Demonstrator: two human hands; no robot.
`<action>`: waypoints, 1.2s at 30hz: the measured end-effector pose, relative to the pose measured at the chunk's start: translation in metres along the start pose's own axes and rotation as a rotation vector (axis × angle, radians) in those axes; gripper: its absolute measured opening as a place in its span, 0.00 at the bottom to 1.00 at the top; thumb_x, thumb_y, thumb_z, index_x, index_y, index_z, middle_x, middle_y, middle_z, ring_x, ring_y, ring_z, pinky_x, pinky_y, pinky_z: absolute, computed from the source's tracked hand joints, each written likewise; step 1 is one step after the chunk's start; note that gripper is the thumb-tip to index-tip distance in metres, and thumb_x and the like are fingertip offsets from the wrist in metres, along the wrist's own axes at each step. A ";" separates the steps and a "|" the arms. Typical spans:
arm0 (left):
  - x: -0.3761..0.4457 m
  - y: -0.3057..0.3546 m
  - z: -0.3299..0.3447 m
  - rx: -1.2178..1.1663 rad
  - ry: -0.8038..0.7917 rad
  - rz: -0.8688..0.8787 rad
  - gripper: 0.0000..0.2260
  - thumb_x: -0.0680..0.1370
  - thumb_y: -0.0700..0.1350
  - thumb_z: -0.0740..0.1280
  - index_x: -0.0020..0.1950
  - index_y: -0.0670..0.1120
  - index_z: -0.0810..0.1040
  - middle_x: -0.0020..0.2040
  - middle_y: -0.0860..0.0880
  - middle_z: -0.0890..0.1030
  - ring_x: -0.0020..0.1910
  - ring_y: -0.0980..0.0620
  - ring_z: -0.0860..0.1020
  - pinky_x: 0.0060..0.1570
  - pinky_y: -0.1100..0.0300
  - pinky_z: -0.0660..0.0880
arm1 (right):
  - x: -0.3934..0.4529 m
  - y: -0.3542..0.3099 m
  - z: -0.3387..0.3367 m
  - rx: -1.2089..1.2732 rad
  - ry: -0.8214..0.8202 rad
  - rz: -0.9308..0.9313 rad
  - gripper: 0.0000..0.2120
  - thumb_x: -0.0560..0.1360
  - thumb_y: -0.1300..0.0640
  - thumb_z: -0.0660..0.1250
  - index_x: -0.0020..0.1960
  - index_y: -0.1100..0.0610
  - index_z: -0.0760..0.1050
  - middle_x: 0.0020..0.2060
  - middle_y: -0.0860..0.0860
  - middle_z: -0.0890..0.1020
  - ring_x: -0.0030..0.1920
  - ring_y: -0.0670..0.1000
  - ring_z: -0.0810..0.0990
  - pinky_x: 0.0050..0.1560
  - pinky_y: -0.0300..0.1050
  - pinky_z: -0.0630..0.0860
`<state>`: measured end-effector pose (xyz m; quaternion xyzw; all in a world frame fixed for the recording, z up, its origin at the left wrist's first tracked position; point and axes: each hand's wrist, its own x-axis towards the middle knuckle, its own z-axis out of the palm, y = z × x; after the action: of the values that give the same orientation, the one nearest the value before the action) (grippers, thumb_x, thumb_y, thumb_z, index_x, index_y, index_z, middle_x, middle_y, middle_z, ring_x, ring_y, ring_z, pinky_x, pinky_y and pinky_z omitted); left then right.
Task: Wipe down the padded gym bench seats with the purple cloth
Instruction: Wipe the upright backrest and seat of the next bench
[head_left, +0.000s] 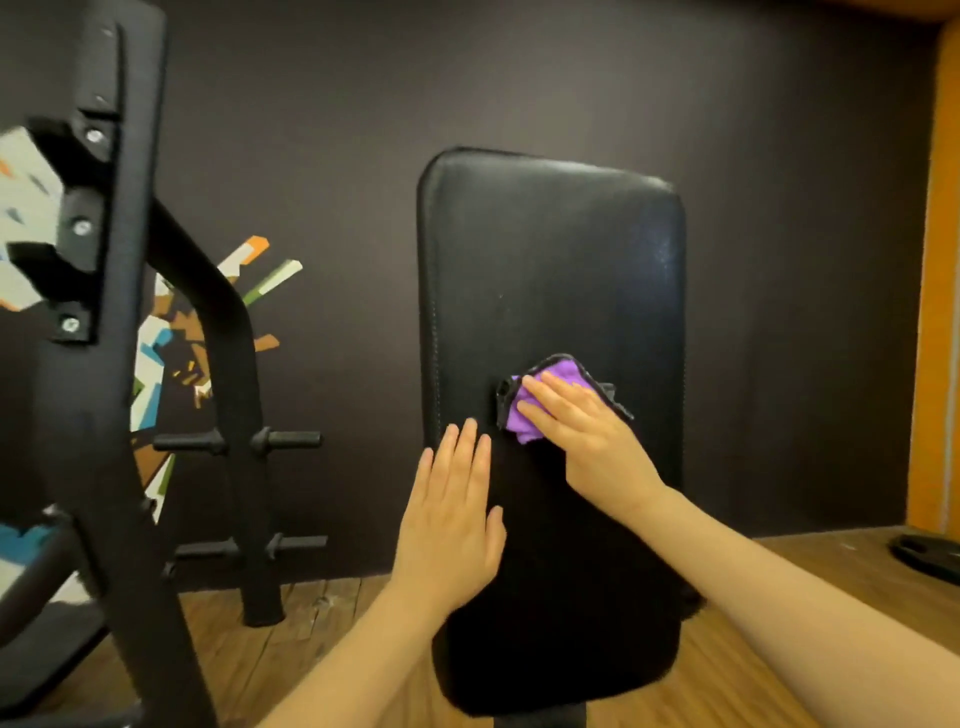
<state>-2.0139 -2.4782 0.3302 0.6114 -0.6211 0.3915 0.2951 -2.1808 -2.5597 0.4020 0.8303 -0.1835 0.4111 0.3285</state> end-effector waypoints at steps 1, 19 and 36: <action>0.022 -0.005 -0.013 0.023 0.023 -0.037 0.31 0.75 0.52 0.55 0.75 0.39 0.58 0.76 0.40 0.60 0.75 0.43 0.58 0.70 0.46 0.54 | 0.022 0.006 -0.005 -0.013 0.030 0.014 0.33 0.61 0.75 0.72 0.65 0.60 0.73 0.65 0.57 0.74 0.67 0.58 0.70 0.66 0.59 0.59; 0.077 -0.036 0.000 0.090 0.141 -0.044 0.34 0.75 0.57 0.55 0.75 0.38 0.52 0.75 0.38 0.56 0.74 0.41 0.57 0.68 0.47 0.58 | 0.176 0.018 -0.012 0.167 0.289 0.214 0.25 0.74 0.72 0.59 0.70 0.62 0.67 0.68 0.57 0.69 0.67 0.58 0.67 0.70 0.41 0.57; -0.077 -0.016 0.046 -0.031 -0.056 -0.093 0.29 0.76 0.51 0.52 0.73 0.37 0.56 0.72 0.40 0.65 0.72 0.42 0.64 0.66 0.45 0.63 | -0.079 -0.092 0.058 0.048 -0.200 0.102 0.38 0.55 0.66 0.80 0.64 0.55 0.74 0.64 0.52 0.76 0.67 0.51 0.65 0.64 0.53 0.63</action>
<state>-1.9872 -2.4753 0.2437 0.6458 -0.6061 0.3502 0.3049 -2.1422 -2.5308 0.2762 0.8645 -0.2475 0.3465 0.2670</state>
